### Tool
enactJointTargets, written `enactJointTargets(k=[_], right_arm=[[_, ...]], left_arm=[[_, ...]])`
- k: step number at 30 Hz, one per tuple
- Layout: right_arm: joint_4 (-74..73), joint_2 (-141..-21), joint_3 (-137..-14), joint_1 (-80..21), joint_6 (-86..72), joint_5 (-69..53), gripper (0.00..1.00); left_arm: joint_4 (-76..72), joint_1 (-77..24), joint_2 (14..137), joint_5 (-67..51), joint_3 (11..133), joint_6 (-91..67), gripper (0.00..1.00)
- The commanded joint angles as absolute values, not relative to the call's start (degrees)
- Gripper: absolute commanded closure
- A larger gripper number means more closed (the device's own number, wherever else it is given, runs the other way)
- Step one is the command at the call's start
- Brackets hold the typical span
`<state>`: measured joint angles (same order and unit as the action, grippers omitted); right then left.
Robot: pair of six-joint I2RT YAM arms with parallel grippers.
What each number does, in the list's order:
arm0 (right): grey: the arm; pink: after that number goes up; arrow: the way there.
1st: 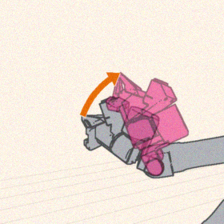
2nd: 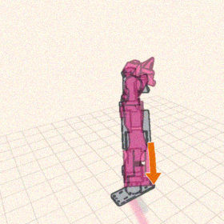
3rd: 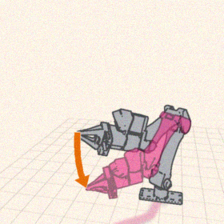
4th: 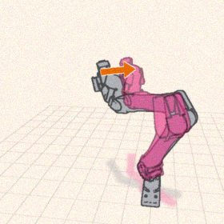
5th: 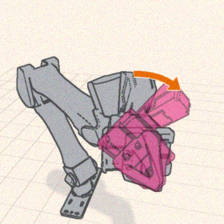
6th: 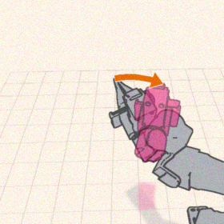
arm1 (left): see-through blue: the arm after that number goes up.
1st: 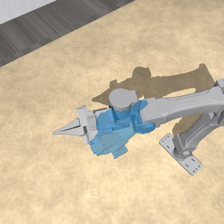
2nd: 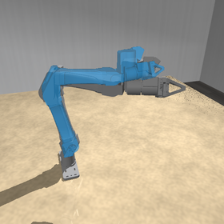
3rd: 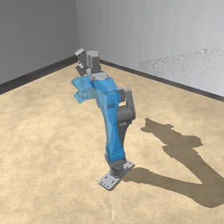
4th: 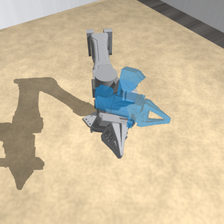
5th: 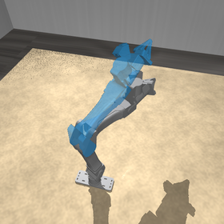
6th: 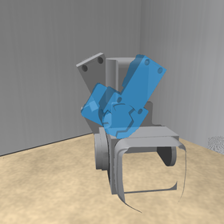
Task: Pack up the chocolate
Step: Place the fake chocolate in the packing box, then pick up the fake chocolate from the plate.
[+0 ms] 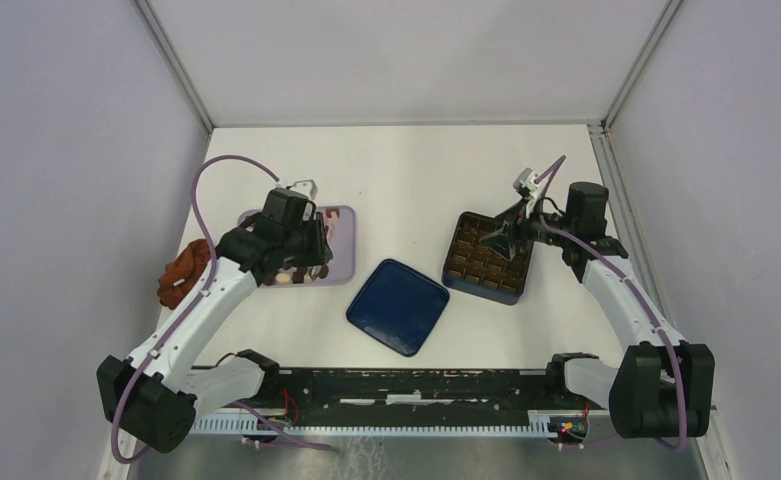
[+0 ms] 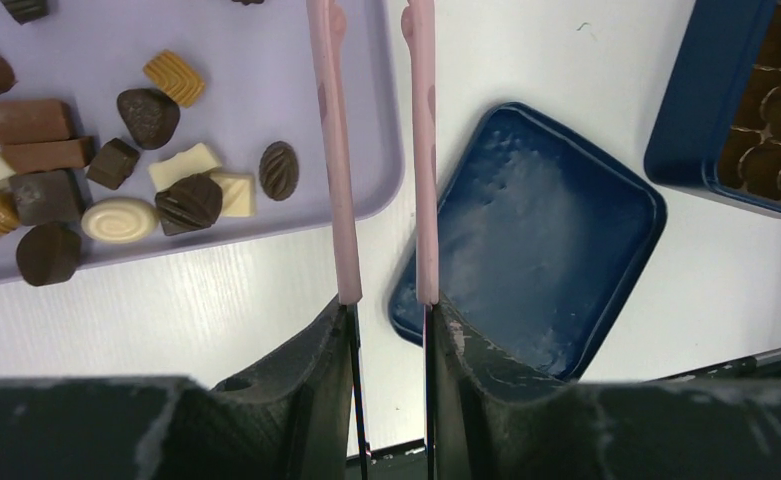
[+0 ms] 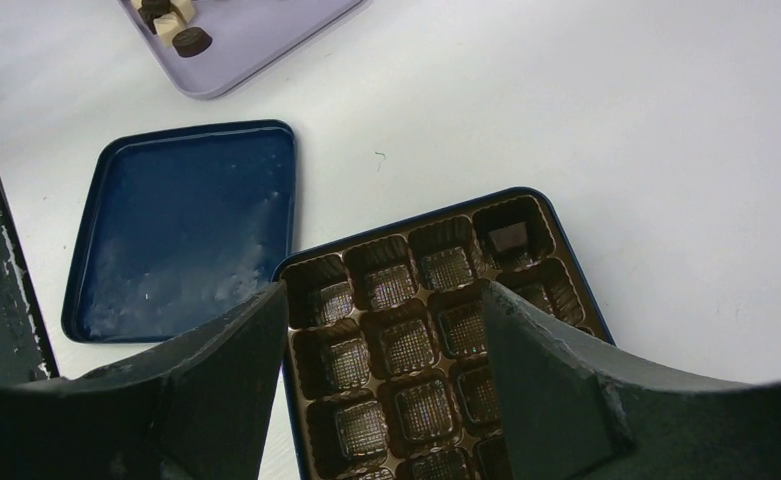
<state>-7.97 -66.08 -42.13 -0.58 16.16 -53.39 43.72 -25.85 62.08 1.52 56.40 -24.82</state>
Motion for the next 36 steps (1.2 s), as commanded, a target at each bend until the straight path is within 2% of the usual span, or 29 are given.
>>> enactJointTargets(k=[1, 36], right_arm=[[-8.01, -66.49, -42.93, -0.35, 17.75, -55.11, 0.24], [-9.14, -65.24, -43.48, -0.46, 18.72, -55.81, 0.24]], left_arm=[[45.23, -23.13, 61.64, 0.26, 57.12, -19.57, 0.63], [50.11, -18.64, 67.55, -1.09, 61.1, -16.27, 0.63]])
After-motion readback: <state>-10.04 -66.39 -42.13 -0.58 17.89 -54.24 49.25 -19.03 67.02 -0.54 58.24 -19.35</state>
